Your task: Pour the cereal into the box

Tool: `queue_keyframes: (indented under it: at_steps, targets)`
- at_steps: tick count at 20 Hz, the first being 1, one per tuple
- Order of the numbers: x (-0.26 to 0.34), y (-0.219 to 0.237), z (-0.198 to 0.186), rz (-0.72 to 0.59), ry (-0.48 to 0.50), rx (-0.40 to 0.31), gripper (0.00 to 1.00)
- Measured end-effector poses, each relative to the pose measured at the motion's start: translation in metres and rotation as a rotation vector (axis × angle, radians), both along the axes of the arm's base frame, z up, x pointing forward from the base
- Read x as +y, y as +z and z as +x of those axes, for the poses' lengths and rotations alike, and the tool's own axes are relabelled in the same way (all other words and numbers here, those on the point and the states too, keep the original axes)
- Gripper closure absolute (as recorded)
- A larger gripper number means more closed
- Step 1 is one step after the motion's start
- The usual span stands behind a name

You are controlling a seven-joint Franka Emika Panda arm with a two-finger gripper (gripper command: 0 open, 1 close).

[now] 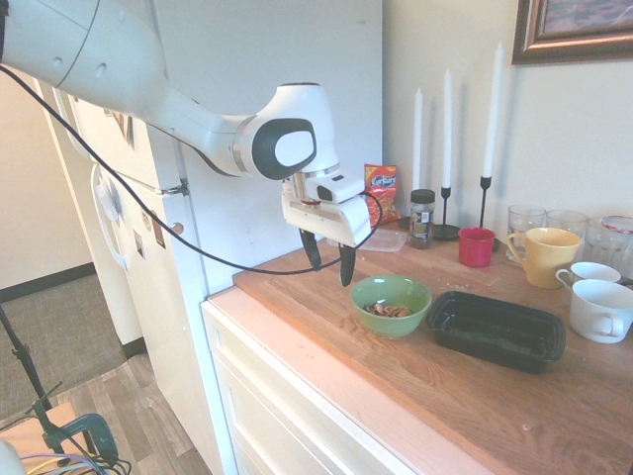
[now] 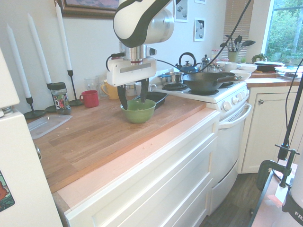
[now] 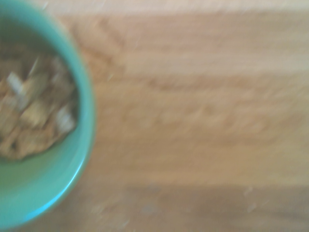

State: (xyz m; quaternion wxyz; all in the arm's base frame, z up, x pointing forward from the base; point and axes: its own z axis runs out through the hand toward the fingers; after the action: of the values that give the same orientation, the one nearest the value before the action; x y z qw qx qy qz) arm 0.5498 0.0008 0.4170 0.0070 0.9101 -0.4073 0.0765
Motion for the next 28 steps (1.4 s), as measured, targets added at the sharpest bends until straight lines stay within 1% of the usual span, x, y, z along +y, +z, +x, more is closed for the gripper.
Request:
queue_keyframes:
  at_steps: [8,13,18,24,25,28]
  targets:
    - [0.009,-0.017,0.046,-0.039,-0.025,-0.006,0.00]
    - [0.009,-0.030,0.082,-0.050,-0.042,-0.002,0.00]
    - [0.012,-0.045,0.108,-0.054,-0.052,0.050,0.00]
    - [0.009,-0.071,0.108,-0.041,-0.070,0.099,0.00]
    - [0.008,-0.075,0.106,-0.036,-0.069,0.108,1.00]
    - [0.005,-0.079,0.103,-0.019,-0.058,0.123,1.00]
